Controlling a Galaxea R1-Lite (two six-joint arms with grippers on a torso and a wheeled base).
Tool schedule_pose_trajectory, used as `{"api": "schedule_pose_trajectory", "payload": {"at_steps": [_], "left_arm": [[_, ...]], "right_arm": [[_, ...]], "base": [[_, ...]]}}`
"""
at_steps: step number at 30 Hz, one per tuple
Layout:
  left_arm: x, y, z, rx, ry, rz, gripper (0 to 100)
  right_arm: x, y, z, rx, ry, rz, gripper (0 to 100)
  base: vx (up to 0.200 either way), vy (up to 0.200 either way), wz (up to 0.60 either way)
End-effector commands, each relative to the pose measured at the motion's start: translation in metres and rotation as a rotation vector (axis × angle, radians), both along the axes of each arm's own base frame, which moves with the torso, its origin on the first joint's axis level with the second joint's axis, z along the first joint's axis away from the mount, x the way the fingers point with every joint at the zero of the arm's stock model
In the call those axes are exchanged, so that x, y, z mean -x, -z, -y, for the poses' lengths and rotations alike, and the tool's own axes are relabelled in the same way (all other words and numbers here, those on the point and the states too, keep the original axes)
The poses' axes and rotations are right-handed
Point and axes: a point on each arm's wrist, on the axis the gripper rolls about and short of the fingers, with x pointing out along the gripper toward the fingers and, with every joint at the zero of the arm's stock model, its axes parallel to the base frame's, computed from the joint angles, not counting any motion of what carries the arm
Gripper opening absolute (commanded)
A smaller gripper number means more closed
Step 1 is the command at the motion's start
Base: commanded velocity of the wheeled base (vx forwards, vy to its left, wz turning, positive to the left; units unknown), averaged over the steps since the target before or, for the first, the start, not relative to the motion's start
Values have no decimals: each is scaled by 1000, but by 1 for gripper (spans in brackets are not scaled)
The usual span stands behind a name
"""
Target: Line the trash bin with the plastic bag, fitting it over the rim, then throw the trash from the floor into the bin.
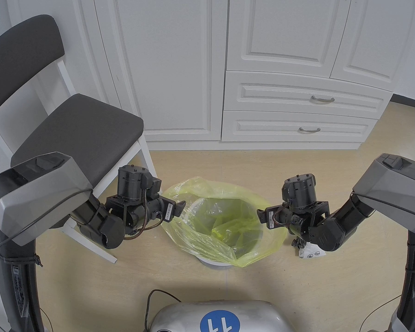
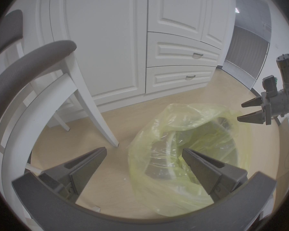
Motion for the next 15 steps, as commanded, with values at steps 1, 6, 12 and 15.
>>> {"api": "schedule_pose_trajectory", "payload": {"at_steps": [1,6,12,15], "left_arm": [[-22,2,-14,16,-53,-18,100],[-39,18,-15,21,-85,-12,100],[-50,37,-10,12,-149,-22,100],[-60,43,-5,37,-160,-6,100]], "right_arm": [[-21,17,2,-48,22,-26,100],[-34,24,6,-52,48,-19,100],[-44,31,13,-50,73,-20,100],[-55,32,12,-65,107,8,100]], "base": [[0,0,0],[0,0,0],[0,0,0],[0,0,0]]}}
